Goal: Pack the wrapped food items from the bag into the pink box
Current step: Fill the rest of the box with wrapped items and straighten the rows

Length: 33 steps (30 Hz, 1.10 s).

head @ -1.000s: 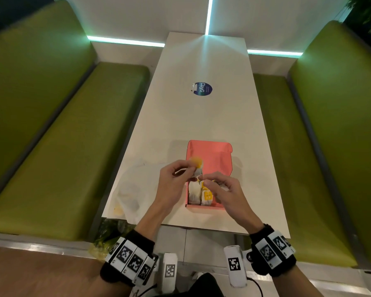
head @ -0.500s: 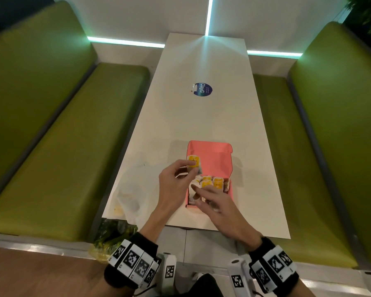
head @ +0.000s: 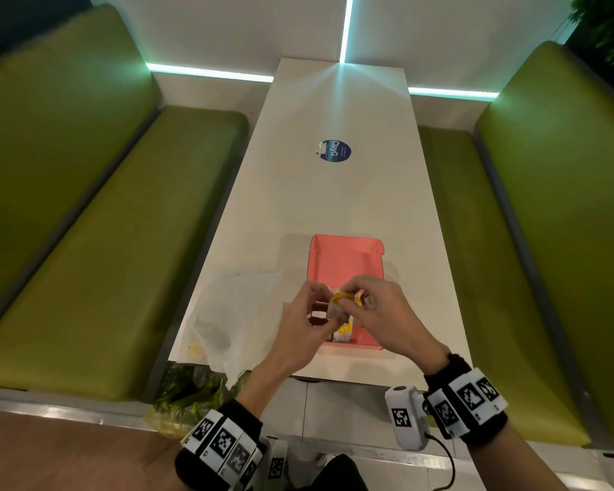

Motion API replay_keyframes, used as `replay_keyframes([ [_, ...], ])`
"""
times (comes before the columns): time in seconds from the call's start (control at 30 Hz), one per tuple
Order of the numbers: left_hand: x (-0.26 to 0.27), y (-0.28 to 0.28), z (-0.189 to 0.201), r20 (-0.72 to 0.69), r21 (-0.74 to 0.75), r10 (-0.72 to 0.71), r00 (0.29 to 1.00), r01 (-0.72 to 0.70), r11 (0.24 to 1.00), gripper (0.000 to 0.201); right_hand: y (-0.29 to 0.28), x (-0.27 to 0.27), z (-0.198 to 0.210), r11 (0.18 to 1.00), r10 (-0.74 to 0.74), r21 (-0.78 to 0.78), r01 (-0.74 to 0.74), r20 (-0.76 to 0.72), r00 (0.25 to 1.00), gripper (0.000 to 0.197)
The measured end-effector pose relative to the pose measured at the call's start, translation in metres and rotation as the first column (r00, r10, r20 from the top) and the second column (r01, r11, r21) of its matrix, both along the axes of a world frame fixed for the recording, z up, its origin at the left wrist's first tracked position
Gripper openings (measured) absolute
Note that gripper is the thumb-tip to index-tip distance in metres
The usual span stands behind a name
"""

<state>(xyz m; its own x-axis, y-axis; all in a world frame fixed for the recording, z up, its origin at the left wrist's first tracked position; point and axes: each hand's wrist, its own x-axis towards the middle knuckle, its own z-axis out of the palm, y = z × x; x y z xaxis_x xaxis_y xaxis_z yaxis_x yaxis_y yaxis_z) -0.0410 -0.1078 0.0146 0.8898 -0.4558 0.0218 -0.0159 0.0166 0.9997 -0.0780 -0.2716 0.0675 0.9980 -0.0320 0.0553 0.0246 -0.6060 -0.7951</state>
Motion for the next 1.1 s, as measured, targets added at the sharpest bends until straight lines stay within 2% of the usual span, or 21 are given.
replay_keyframes([
  [0.2, 0.003, -0.007, -0.002, 0.036, 0.02, 0.021, 0.999, -0.022, 1.0, 0.026, -0.006, 0.003, 0.015, 0.998, 0.004, -0.058, -0.004, 0.006, 1.0, 0.003],
  [0.3, 0.002, -0.012, -0.004, 0.034, 0.045, -0.004, 0.999, 0.002, 0.999, 0.032, -0.012, 0.002, 0.016, 0.993, -0.006, -0.119, 0.003, -0.021, 1.0, 0.003],
  [0.4, 0.001, -0.012, -0.021, 0.063, 0.157, -0.046, 0.997, 0.035, 0.987, 0.041, -0.021, 0.0, 0.014, 0.974, -0.014, -0.225, 0.005, -0.038, 0.999, 0.005],
  [0.47, -0.001, -0.011, -0.038, 0.153, 0.357, -0.14, 0.978, 0.077, 0.931, 0.037, -0.028, -0.001, 0.008, 0.937, -0.023, -0.349, -0.014, -0.101, 0.995, 0.005],
  [0.57, -0.008, -0.01, -0.058, 0.295, 0.668, -0.352, 0.888, 0.072, 0.741, 0.034, -0.036, -0.001, -0.011, 0.876, -0.052, -0.476, -0.074, -0.245, 0.968, 0.008],
  [0.6, -0.01, -0.01, -0.063, 0.32, 0.727, -0.406, 0.856, 0.053, 0.685, 0.037, -0.037, 0.0, -0.019, 0.861, -0.054, -0.498, -0.101, -0.288, 0.956, 0.009],
  [0.67, -0.014, -0.012, -0.07, 0.338, 0.781, -0.461, 0.82, 0.028, 0.624, 0.04, -0.038, 0.003, -0.037, 0.834, -0.057, -0.529, -0.155, -0.362, 0.93, 0.007],
  [0.77, -0.017, -0.013, -0.077, 0.316, 0.814, -0.485, 0.815, 0.029, 0.581, 0.04, -0.038, 0.008, -0.061, 0.785, -0.064, -0.58, -0.217, -0.425, 0.903, 0.005],
  [0.87, -0.019, -0.014, -0.081, 0.32, 0.827, -0.492, 0.81, 0.015, 0.563, 0.041, -0.035, 0.014, -0.078, 0.77, -0.066, -0.597, -0.225, -0.425, 0.903, 0.005],
  [1.1, -0.022, -0.014, -0.084, 0.355, 0.826, -0.482, 0.801, -0.028, 0.563, 0.04, -0.035, 0.026, -0.095, 0.786, -0.134, -0.613, -0.079, -0.293, 0.947, 0.006],
])
